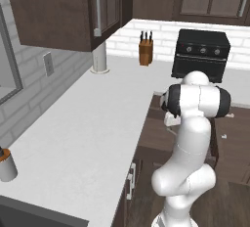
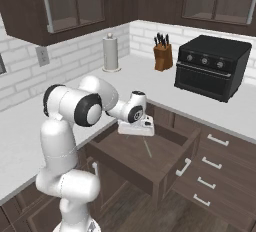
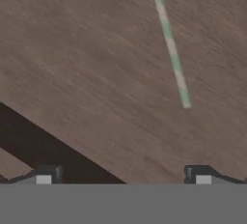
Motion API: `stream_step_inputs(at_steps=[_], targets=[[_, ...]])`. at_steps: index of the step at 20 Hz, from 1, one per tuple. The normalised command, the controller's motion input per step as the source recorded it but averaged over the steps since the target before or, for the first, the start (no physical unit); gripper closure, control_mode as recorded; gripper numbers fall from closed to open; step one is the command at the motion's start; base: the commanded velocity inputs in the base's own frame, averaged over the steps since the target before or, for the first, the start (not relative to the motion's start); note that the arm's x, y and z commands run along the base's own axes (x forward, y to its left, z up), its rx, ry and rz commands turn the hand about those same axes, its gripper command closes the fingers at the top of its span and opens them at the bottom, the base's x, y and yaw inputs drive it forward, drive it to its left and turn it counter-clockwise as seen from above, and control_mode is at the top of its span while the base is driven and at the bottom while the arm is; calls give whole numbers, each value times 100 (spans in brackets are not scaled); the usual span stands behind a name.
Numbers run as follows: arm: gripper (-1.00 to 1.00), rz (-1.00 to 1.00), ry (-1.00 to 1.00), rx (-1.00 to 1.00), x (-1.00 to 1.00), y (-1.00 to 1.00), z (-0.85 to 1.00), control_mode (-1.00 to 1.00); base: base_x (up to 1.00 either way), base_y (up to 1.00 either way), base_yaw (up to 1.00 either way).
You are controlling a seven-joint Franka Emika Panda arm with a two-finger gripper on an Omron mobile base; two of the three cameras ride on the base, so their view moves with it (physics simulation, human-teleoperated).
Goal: Take a straw from the drawer in front and place it inside the glass cup on the dining counter.
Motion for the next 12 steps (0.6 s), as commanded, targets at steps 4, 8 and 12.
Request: stream_step_inputs(at_steps=[4,8,12], targets=[[-100,0,0,0,33,-15,-36,-100,0,0,0],[-100,0,0,0,28,-20,-32,-100,0,0,0],[-100,0,0,0,18,-18,-33,-100,0,0,0]])
